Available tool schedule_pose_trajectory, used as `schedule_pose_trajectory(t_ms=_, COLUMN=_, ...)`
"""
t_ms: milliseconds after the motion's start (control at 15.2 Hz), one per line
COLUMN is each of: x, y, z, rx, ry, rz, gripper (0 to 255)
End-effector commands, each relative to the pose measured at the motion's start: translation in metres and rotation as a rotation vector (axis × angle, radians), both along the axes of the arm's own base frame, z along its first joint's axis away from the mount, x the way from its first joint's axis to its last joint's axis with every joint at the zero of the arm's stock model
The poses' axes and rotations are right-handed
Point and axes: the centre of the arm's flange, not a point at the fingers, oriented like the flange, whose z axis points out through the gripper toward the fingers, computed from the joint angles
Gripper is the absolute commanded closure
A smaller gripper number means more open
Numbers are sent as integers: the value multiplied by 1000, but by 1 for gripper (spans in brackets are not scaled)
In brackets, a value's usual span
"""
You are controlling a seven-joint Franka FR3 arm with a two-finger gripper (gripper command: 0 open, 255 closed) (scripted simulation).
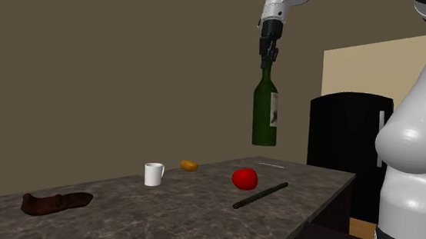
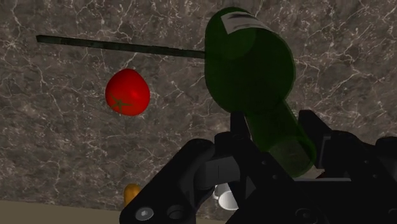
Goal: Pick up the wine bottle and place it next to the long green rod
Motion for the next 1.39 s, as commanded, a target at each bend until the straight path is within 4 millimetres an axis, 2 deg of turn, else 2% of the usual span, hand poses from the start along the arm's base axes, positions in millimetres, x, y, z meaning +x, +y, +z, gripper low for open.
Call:
schedule_pose_trajectory(t_ms=0, x=1, y=0, z=-11, rx=0, ry=-1, rz=0, gripper=255)
schedule_pose_trajectory(t_ms=1320, x=1, y=0, z=-117, rx=0, ry=-1, rz=0, gripper=255)
